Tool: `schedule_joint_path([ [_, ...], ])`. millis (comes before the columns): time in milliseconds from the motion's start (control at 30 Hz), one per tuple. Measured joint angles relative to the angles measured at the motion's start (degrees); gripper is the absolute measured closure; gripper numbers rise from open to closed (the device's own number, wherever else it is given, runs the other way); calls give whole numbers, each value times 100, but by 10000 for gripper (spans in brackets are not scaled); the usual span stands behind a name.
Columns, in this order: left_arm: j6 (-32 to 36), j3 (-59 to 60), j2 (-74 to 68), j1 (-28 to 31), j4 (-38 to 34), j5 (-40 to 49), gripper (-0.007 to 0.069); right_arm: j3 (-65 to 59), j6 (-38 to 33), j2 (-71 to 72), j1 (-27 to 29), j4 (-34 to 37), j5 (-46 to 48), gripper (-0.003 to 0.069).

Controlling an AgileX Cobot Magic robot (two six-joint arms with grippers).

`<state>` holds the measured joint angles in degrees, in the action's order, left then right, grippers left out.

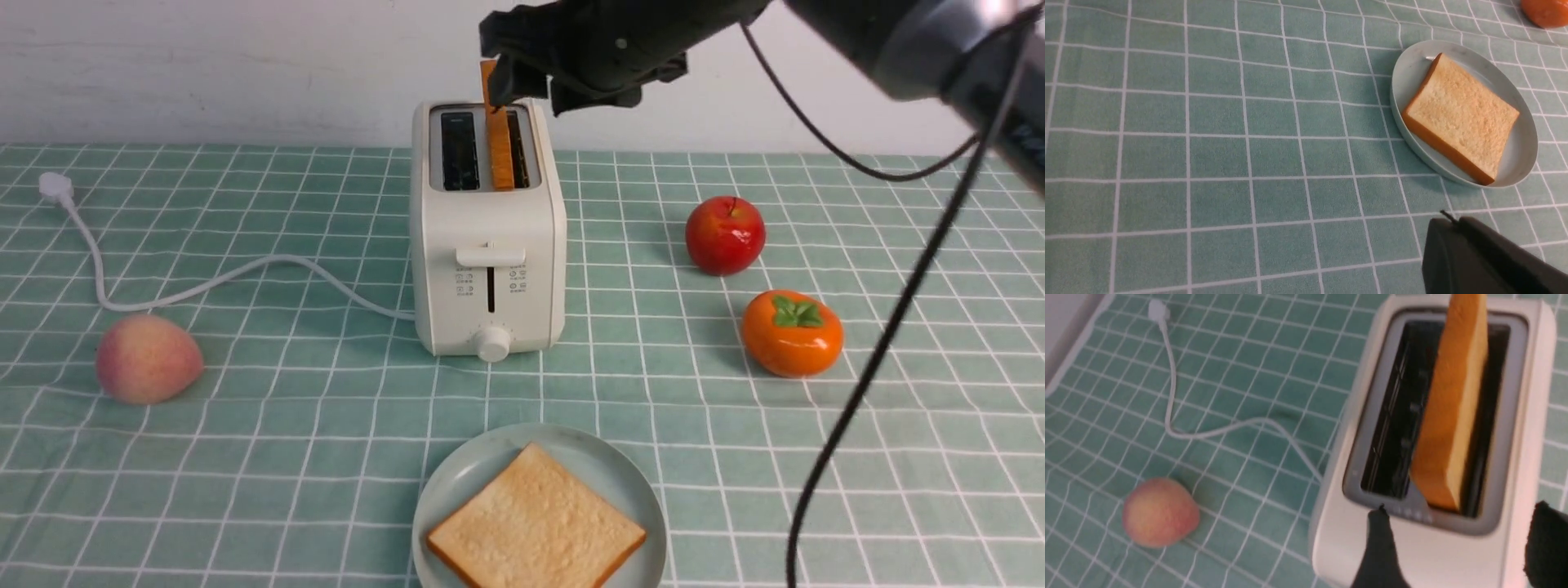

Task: Take toasted bread from bread machine on blue coffee table place on plate.
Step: 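Grasp the toast slice in the toaster and pull it up out of the slot with the right gripper, then place the held slice of bread on top of the slice on the plate with the right gripper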

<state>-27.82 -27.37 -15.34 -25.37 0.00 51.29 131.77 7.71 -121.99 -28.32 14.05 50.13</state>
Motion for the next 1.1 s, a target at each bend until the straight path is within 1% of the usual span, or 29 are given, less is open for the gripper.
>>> schedule_joint_path([
  [67, -3, 0, 0, 0, 0, 41, 638, 219, 95, -393, 0, -13, -367, 158],
  [167, -3, 0, 0, 0, 0, 43, 638, 287, 102, -718, 0, -57, -717, 154],
  [200, -3, 0, 0, 0, 0, 43, 638, 292, 102, -816, 0, -117, -806, 160],
  [267, -3, 0, 0, 0, 0, 43, 638, 292, 102, -1004, 0, -251, -893, 200],
  [300, -3, 0, 0, 0, 0, 43, 638, 292, 108, -1056, 0, -300, -893, 237],
  [333, -3, 5, 0, 0, 0, 43, 638, 292, 129, -1100, 0, -358, -893, 291],
  [367, -3, 5, 0, 0, 0, 43, 638, 292, 142, -1111, 0, -377, -885, 291],
  [400, 3, 5, 0, 0, 0, 43, 638, 292, 203, -1133, 0, -467, -885, 393],
  [467, 3, 5, 0, 0, 75, 43, 638, 292, 282, -1080, 0, -670, -839, 554],
  [667, 3, 5, 0, 0, 214, 43, 638, 292, 365, -430, -19, -1194, -360, 545],
  [733, 9, 5, 0, 0, 328, 43, 638, 299, 370, 173, -19, -1336, 210, 545],
  [800, 14, 5, 0, 0, 394, 43, 638, 317, 375, 610, -19, -1372, 657, 545],
  [833, 14, 5, 0, 0, 401, 43, 638, 317, 375, 656, -19, -1372, 657, 545],
  [867, 14, 5, 0, 0, 434, 43, 638, 353, 349, 1049, -19, -1405, 1268, 545],
  [900, 15, 5, 0, 0, 448, 43, 638, 357, 309, 1240, -19, -1405, 1617, 545],
  [933, 15, 5, 0, 0, 456, 43, 638, 357, 278, 1277, -19, -1405, 1683, 545],
  [967, 20, 5, 0, 0, 471, 43, 638, 345, 134, 1505, -19, -1340, 2048, 545],
  [1100, 20, 5, 0, 0, 523, 17, 638, -42, -198, 1949, -9, -1070, 2213, 545],
])
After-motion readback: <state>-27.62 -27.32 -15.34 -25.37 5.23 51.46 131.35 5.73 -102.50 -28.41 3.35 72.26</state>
